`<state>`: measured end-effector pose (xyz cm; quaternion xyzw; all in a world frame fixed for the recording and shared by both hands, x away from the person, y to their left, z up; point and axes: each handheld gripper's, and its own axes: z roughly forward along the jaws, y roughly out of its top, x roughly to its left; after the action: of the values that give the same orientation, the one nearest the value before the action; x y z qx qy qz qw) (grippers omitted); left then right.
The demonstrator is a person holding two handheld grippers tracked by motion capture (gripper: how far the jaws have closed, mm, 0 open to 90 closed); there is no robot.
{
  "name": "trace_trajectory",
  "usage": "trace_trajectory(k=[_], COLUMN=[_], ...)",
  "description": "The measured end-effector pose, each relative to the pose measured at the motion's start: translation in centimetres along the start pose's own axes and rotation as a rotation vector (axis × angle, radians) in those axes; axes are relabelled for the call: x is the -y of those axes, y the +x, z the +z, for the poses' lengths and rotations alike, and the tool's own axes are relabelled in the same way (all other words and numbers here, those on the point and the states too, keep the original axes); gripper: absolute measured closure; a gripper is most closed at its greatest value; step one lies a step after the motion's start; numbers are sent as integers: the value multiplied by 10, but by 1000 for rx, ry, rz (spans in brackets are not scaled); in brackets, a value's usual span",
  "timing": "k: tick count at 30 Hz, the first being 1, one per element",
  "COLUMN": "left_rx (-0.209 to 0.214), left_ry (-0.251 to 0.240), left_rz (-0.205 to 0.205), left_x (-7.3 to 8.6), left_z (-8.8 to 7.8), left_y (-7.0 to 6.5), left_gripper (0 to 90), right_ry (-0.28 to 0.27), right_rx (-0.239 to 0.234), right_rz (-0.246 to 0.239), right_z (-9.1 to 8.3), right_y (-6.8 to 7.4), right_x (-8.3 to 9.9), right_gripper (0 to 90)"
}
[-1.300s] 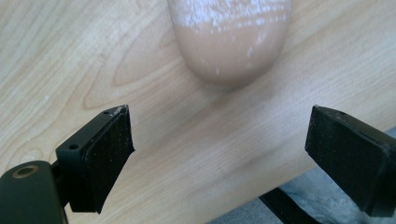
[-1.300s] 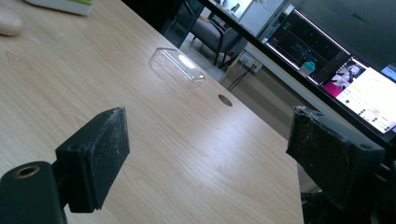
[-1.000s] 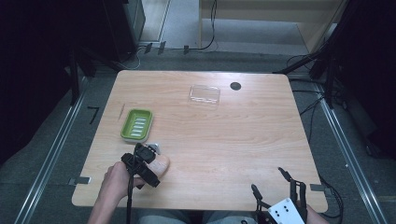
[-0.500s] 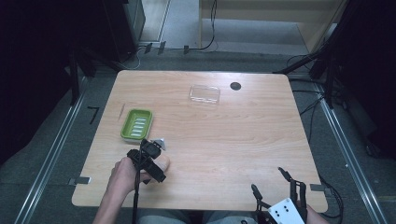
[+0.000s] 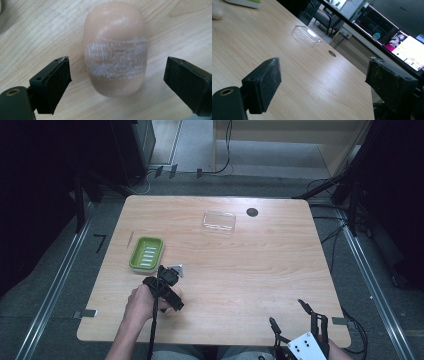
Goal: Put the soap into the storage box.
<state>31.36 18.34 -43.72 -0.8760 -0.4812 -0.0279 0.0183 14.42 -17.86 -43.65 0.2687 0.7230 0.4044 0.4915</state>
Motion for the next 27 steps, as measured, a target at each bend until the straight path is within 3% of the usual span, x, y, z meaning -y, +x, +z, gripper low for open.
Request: trace_trajectory(k=[10, 27], left_rx=[9, 16], left_ry=[7, 15], left_rz=[-37, -56], left_x=[-8, -7], left_z=[9, 15], left_y=[2, 5], left_gripper=[81, 208], right_ry=[1, 2], right_rx=[-1, 0], right_rz=[2, 1], right_z=[0, 0], right_y=[0, 0], right_x=[0, 0], right_gripper=[132, 132])
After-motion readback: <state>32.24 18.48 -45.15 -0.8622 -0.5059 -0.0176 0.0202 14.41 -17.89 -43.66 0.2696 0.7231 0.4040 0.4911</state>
